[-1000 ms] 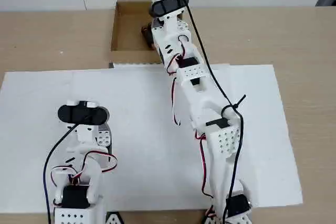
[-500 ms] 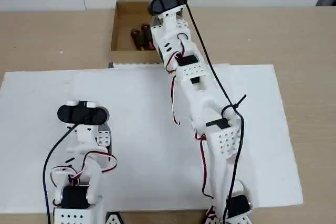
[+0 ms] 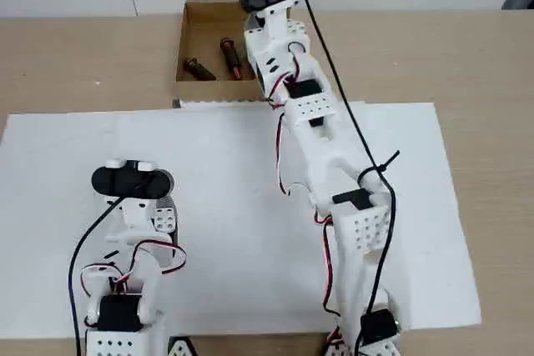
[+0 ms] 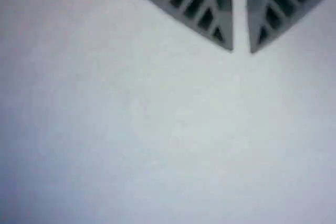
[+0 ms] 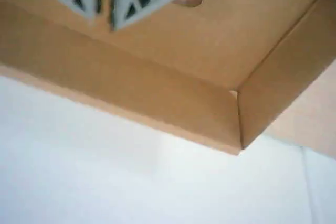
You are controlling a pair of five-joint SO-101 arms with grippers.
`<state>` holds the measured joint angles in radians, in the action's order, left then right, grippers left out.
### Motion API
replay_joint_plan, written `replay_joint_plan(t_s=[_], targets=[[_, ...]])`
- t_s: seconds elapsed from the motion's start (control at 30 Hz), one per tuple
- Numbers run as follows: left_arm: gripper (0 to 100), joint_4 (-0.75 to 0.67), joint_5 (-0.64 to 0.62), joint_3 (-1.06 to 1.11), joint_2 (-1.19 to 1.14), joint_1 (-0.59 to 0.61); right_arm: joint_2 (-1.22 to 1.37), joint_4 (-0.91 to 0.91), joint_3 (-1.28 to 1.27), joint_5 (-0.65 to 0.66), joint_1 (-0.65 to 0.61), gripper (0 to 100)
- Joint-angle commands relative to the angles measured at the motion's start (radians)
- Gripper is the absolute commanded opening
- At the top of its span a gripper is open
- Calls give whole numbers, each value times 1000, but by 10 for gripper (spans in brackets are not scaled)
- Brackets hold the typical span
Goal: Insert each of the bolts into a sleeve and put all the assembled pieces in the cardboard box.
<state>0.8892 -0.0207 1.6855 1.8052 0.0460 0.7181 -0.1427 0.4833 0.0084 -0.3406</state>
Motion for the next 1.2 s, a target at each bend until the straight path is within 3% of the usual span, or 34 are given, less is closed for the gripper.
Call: replay_joint_plan(t_s=[0.0,0.43,0.8,1.17], targets=[[6,6,-5,-5,11,-2,-154,-104,55,8,12,2],[6,6,-5,-5,11,-2,-515,-605,55,8,47,2],[6,6,-5,-5,11,-2,-792,-1090,54,6,160,2],[6,6,-5,-5,11,-2,-970,-1377,54,5,251,2]])
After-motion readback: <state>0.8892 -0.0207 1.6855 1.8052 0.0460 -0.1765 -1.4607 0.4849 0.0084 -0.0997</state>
